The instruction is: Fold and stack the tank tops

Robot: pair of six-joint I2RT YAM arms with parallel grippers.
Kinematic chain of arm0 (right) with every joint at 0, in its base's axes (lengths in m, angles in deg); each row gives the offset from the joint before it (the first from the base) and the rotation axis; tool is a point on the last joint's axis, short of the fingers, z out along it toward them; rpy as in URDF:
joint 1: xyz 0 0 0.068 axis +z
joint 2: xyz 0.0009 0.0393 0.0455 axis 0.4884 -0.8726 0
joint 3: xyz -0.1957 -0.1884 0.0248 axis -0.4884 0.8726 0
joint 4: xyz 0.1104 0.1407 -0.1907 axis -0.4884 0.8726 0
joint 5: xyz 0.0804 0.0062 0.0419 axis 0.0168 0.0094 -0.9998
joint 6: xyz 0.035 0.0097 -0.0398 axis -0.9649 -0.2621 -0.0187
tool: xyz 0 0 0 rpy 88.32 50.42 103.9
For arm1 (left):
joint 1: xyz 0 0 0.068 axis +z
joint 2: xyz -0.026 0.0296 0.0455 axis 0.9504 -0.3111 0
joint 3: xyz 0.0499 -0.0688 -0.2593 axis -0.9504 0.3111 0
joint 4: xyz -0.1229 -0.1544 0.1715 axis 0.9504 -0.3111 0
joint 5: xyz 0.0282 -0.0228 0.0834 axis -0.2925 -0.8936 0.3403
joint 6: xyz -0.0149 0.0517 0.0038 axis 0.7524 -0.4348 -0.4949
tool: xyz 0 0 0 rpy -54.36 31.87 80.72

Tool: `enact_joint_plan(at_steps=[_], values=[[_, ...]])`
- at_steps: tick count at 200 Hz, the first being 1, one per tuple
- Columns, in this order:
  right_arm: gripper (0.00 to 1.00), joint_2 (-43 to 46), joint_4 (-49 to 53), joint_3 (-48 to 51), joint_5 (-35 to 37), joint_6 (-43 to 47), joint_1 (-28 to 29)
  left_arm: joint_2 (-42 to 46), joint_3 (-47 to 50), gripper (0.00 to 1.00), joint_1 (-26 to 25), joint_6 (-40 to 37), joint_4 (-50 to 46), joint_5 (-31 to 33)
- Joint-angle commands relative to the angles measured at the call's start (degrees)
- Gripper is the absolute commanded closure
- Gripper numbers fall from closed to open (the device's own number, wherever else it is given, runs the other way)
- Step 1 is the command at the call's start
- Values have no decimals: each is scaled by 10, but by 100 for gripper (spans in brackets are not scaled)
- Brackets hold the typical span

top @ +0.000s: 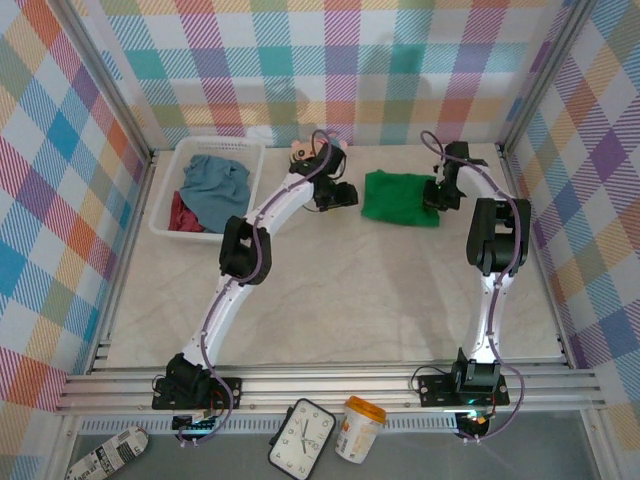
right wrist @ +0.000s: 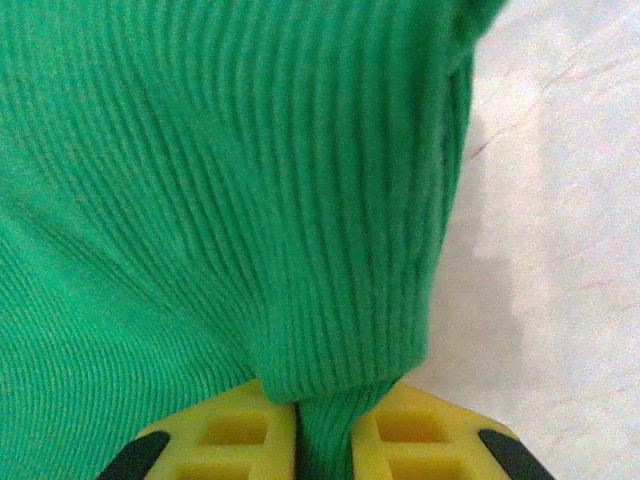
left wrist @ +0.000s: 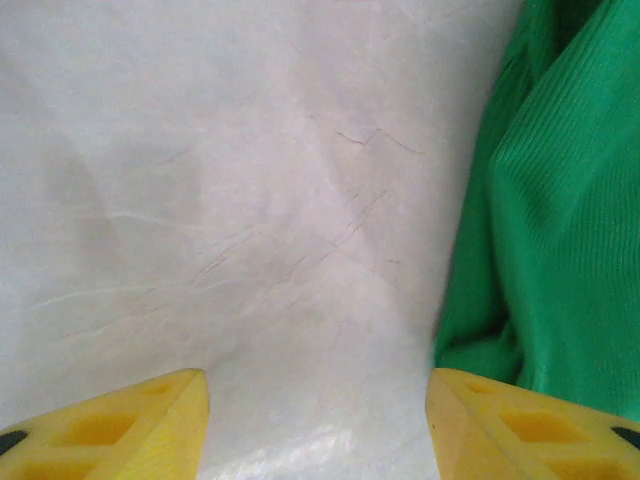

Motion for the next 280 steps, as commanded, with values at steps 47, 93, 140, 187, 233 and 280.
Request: enact_joint_plan(at_steps=[47,93,140,187,233,280], values=[[80,-101,58,-194,53,65,-42,236,57,36,53,-169,-168,153],[77,-135,60,-270,54,68,-52,334,193,36,153,-209,-145,237],[49,-4,-25,-144,20,80,-52,329,268,36,251,-245,-65,257],[30,201,-204,143,-142,32,-44,249,264,36,316,-252,-3,211],[24,350,-267,316,-218,-26,22,155,176,36,340,-258,12,198],[23,415,-283,390,-232,-64,176,59,69,43,341,-252,-20,174]])
